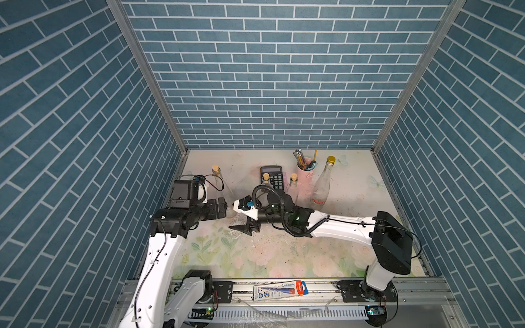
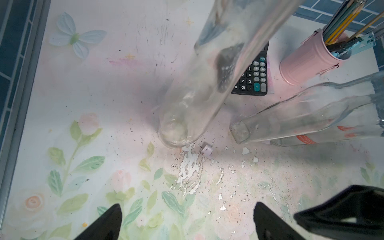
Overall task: Remove the label from the bottle
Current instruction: Place the label at the center of the board.
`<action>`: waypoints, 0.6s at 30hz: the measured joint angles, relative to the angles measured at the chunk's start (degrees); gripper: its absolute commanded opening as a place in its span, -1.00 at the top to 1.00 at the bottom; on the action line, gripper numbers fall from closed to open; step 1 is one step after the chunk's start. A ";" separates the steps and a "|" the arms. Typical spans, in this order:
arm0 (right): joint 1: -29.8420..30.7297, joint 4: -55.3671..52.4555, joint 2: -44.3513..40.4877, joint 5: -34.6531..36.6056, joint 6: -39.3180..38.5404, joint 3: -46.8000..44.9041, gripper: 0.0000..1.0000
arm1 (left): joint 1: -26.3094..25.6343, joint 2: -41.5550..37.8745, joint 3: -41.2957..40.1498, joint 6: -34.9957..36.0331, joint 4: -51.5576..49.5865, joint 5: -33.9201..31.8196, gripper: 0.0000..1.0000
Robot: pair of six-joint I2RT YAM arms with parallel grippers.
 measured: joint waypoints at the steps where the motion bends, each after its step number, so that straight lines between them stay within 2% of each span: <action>1: -0.02 0.02 -0.92 0.70 0.00 -0.98 -0.63 | 0.00 -0.22 0.17 0.04 -0.04 -0.37 -0.99; 7: -0.79 -1.51 -7.32 4.70 0.15 -8.70 -0.69 | 0.13 -1.57 2.29 2.14 -0.15 1.64 -0.99; 8: -0.94 -2.40 -8.57 5.09 0.59 -9.97 -0.96 | 0.15 -1.81 2.84 2.93 -0.22 2.73 -0.99; 13: -1.68 -8.39 -17.31 7.28 2.29 -16.06 -0.97 | 0.17 -4.09 5.86 6.60 -0.39 8.09 -0.99; 18: -3.37 -15.17 -28.98 9.55 7.45 -21.00 -0.98 | -0.37 -7.43 7.54 8.22 0.85 16.81 -0.99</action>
